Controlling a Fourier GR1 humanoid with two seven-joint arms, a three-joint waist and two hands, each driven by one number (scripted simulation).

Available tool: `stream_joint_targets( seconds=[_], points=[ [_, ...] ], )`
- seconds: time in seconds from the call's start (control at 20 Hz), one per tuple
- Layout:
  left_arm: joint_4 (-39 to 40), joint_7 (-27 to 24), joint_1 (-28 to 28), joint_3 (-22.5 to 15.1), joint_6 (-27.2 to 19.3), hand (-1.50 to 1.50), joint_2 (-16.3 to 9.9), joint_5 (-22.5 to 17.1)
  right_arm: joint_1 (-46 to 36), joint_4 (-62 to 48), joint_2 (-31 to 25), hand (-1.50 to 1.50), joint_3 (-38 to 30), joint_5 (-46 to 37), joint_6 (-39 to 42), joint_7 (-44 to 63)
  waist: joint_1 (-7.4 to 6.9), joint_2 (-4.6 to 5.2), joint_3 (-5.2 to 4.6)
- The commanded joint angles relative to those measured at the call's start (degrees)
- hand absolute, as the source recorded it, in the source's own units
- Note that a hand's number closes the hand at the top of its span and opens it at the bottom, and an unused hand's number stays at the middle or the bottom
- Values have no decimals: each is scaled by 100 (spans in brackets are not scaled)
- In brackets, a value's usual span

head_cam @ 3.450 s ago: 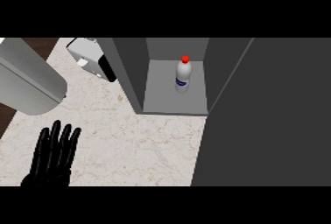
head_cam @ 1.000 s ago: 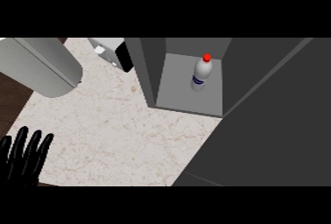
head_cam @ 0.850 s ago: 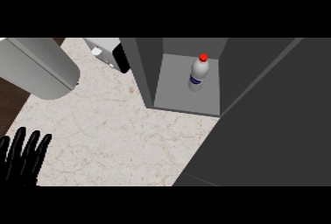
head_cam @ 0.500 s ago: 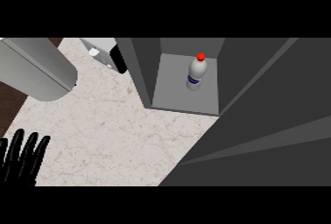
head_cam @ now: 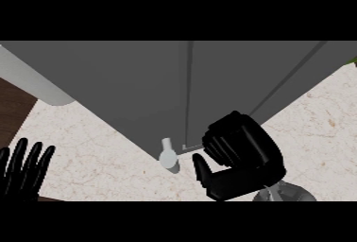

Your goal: Pick up the bottled water, place it into the cabinet and close the cabinet

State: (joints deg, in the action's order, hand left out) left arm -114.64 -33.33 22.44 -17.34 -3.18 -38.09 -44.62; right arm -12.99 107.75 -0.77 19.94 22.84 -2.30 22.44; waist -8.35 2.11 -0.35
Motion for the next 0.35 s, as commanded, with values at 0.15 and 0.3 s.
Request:
stream_joint_targets(
  seconds=[0.15,0.3],
  points=[
    [-15,85,38,-11,86,-150,18,-90,-2356,-2290,75,150,-563,393,-1063,-386,33,-50,31],
    [239,-13,91,168,277,-150,-8,-180,-3217,-3106,75,150,-631,691,-1208,-470,111,-76,24]
  ],
)
